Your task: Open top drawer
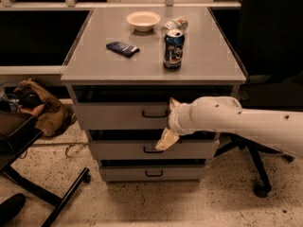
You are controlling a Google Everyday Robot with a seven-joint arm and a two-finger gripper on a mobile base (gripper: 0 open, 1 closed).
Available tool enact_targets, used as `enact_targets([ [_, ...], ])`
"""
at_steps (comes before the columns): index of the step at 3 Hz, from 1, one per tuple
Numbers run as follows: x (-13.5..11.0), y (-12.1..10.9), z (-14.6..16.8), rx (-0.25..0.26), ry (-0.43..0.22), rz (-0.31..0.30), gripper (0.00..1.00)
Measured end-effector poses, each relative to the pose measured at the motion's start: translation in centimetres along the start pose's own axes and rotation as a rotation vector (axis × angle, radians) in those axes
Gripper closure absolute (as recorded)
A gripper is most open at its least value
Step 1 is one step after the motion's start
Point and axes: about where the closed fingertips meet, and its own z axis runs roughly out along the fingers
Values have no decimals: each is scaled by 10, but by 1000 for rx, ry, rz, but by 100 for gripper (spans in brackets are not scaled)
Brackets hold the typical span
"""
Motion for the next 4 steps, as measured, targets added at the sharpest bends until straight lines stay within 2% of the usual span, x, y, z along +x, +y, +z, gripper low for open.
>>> enact_targets([
  [1, -24, -7, 2, 42, -29, -68, 0],
  [2, -24, -9, 12, 27, -14, -81, 0],
  [3, -7, -6, 27, -24, 31, -57, 0],
  [4, 2, -9, 33, -39, 56, -41, 0],
])
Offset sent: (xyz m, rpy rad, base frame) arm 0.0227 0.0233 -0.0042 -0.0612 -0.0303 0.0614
